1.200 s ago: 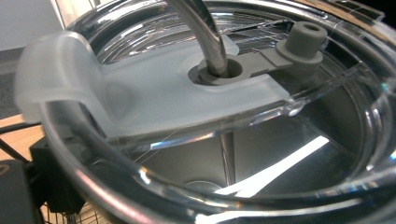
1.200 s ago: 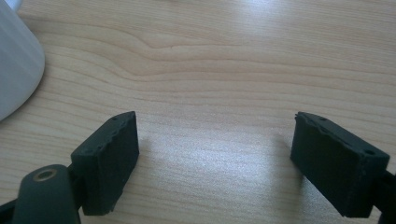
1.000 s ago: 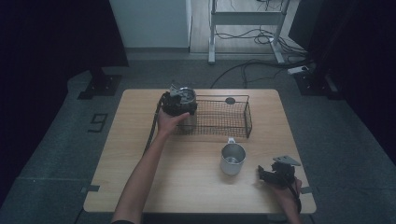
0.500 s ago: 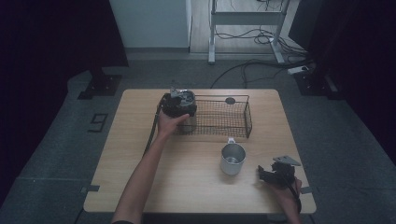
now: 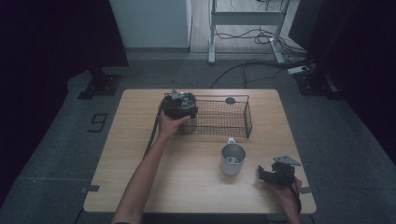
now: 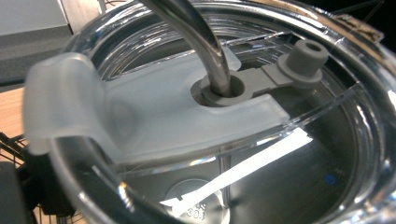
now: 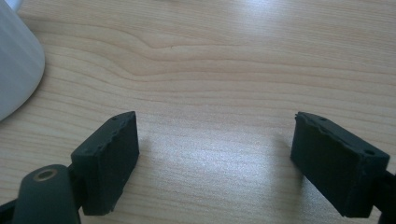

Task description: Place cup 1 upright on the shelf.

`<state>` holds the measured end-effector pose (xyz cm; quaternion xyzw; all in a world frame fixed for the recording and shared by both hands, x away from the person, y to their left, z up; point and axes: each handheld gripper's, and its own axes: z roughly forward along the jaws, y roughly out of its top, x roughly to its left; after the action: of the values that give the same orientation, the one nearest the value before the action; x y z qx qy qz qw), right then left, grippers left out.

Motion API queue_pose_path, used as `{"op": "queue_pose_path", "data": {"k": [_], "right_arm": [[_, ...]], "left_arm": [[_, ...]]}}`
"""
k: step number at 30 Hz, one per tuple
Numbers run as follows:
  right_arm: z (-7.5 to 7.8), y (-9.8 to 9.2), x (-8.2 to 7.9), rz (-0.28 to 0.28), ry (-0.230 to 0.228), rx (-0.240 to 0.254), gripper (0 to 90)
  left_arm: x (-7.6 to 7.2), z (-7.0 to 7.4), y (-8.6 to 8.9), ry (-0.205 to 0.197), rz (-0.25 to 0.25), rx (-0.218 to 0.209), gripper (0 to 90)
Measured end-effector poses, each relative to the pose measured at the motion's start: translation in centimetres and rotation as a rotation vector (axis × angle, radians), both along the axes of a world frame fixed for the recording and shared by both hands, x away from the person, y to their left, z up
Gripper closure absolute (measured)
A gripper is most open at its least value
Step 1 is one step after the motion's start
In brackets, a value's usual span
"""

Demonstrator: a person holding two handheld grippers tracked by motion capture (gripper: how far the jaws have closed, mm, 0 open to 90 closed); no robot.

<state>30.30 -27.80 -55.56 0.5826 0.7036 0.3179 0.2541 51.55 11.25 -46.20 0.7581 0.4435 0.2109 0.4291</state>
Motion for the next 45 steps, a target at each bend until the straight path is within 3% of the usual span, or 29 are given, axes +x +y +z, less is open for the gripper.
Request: {"op": "queue_pose_path", "data": {"k": [8, 18, 23, 45], "right_arm": [[0.0, 0.0, 0.0, 0.000, 0.000, -0.001, 14.8], [0.0, 0.0, 0.0, 0.001, 0.000, 0.000, 14.8], [0.0, 0.0, 0.0, 0.000, 0.000, 0.000, 14.8], [0.0, 0.0, 0.0, -0.002, 0.002, -0.001, 14.8]], "left_arm": [[-0.2, 0.4, 0.2, -0.013, -0.009, -0.015, 0.0], [-0.9, 1.0, 0.6, -0.043, -0.003, 0.006, 0.0], [-1.1, 1.3, 0.9, -0.043, -0.011, -0.012, 0.0], [-4.0, 3.2, 2.5, -0.112, -0.041, -0.053, 0.2]]}}
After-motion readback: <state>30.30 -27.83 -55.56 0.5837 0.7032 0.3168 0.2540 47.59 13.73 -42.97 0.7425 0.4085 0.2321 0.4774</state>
